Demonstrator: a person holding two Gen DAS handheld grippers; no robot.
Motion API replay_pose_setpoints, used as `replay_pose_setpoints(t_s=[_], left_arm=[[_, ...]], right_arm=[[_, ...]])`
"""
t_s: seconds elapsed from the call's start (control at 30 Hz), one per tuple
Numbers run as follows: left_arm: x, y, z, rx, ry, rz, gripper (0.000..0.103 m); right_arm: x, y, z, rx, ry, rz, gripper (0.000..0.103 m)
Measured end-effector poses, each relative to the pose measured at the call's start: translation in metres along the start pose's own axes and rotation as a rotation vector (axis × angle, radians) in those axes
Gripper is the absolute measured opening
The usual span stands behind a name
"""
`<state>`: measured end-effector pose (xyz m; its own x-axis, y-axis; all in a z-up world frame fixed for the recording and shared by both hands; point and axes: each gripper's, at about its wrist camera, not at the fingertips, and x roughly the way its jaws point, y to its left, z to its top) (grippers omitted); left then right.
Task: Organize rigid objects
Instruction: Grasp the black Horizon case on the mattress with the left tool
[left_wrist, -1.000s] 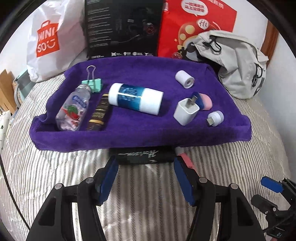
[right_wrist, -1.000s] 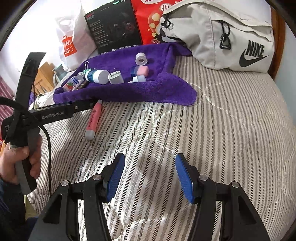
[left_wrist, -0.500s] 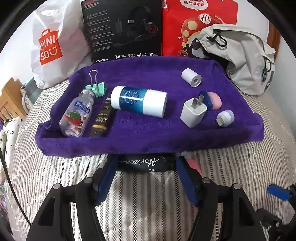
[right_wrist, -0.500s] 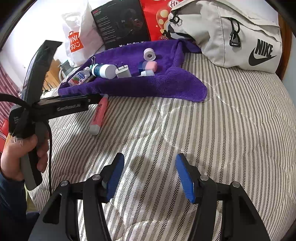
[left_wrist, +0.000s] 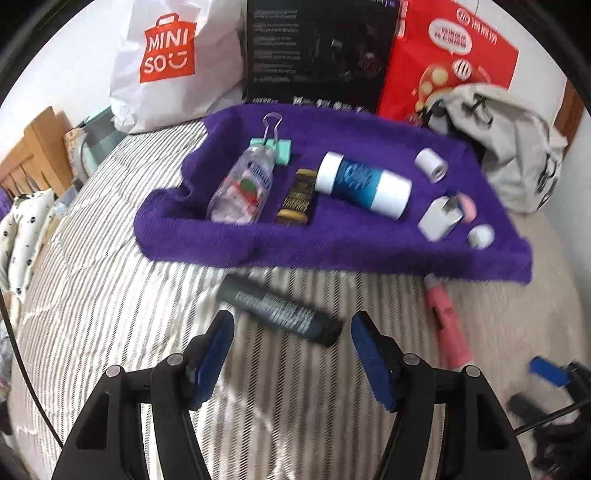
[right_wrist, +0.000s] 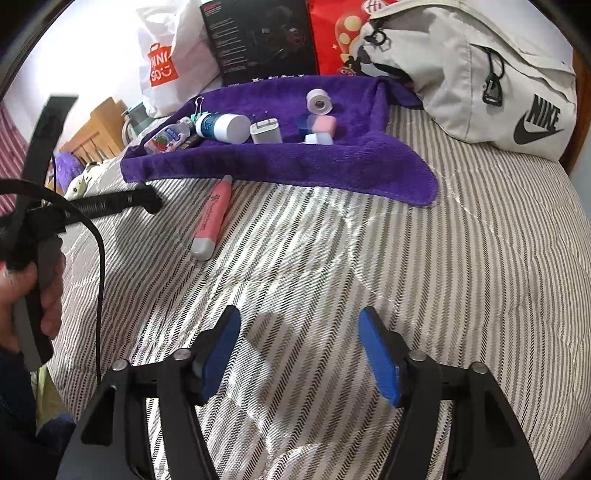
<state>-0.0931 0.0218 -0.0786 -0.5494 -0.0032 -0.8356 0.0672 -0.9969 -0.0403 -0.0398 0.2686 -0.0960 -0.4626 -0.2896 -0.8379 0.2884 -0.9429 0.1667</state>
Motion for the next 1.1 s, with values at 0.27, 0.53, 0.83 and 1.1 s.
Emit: replay_pose_setpoints(t_s=[0.27,0.53,0.83,1.1], left_arm=[[0.018,0.012,0.005,-0.058,0.024,0.004,0.065],[0.020,0.027,0.010,-0.117,0.062,-0.005,0.068],[0.029,0.007,0.009,-0.091,0.058,0.068,0.073],[0.019,0.030,-0.001,-0.026,0.061,0.021,0.075]], right_arm=[[0.002,0.009,-0.002,-0.036,0.015,-0.001,0.070],[0.005,0.016,-0.002,-0.056,0.019,-0.010,0.078],[0.010,0.027,0.000,-0.092,0.038,-0.038,0.082],[0.009,0.029,-0.001,-0.089,0.048,-0.032,0.082]])
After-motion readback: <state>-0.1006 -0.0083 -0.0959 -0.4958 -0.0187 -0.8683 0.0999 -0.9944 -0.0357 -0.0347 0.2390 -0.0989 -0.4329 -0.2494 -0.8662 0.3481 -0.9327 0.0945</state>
